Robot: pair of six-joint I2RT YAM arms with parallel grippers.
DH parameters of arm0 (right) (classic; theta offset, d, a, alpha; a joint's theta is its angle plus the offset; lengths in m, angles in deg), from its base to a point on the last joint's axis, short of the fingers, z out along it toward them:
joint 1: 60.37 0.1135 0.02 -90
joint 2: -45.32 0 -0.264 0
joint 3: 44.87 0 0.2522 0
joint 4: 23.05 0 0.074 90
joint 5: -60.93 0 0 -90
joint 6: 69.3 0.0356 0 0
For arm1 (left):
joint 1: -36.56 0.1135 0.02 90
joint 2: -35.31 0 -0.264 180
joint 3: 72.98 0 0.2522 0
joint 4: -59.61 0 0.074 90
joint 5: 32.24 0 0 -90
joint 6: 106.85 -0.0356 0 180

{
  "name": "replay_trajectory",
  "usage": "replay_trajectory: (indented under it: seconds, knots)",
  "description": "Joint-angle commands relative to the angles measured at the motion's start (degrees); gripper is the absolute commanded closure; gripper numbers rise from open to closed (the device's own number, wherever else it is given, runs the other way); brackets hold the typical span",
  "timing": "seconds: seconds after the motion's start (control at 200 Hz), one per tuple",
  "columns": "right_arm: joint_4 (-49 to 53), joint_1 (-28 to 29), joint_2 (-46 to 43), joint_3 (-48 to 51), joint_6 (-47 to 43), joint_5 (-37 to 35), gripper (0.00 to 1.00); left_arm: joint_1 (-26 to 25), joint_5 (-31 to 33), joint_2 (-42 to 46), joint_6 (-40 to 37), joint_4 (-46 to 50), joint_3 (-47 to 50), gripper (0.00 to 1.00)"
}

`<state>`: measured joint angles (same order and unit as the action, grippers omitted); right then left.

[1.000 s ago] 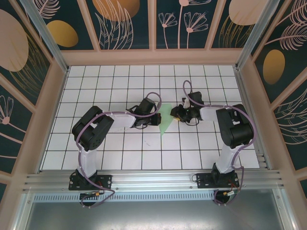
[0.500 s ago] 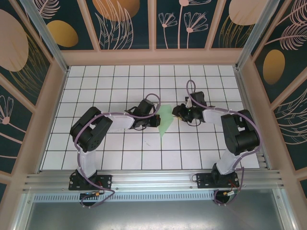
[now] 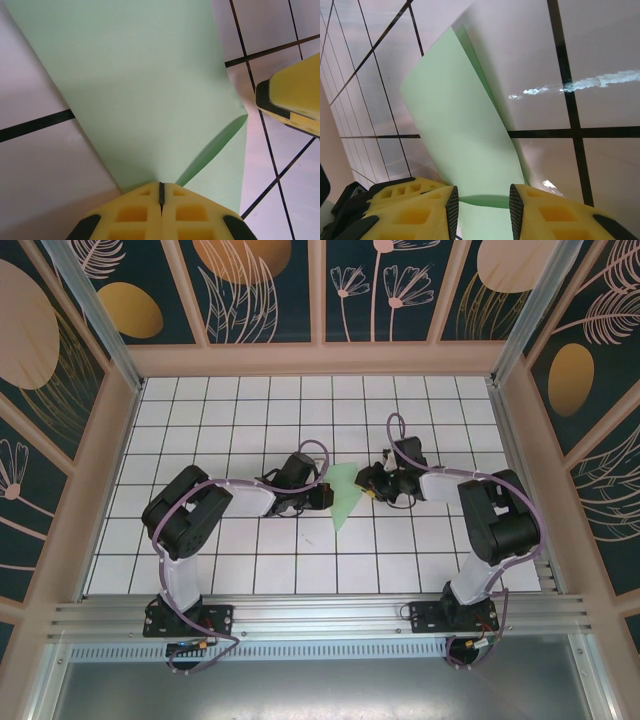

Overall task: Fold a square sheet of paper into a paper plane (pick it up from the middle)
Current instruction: Fourth fold the wing at the center of the table.

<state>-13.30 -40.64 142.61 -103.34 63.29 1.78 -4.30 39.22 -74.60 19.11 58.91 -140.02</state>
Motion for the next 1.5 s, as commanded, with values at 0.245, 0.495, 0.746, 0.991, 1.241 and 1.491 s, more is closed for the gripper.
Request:
replay_trajectory:
  seconds: [0.245, 0.495, 0.746, 0.991, 1.241, 1.491]
  knots:
    - [0.4, 0.3, 0.1, 1.9, 1.1, -1.2, 0.63, -0.3, -1.8, 0.1, 2.0, 1.6, 2.9, 0.98]
    - [-0.5, 0.4, 0.7, 1.6, 1.7, -0.4, 0.63, -0.2, -1.4, 0.0, 1.7, 2.1, 2.7, 0.98]
    - [-0.5, 0.7, 2.0, 1.4, 1.6, 0.2, 0.63, -0.2, -1.3, 0.0, 1.3, 2.8, 2.2, 0.98]
    - [-0.1, 1.0, 1.2, 0.5, 1.0, 0.8, 0.64, -0.2, -1.2, 0.0, 1.1, 3.3, 1.8, 0.98]
    - [2.5, 0.6, -0.3, 0.2, -0.3, -3.9, 0.63, -0.2, -0.7, 0.2, 0.8, 3.9, 1.9, 0.98]
    - [2.2, 0.7, -1.0, 0.8, -0.7, -5.5, 0.6, -0.2, -0.4, 0.4, 0.8, 4.1, 2.0, 0.98]
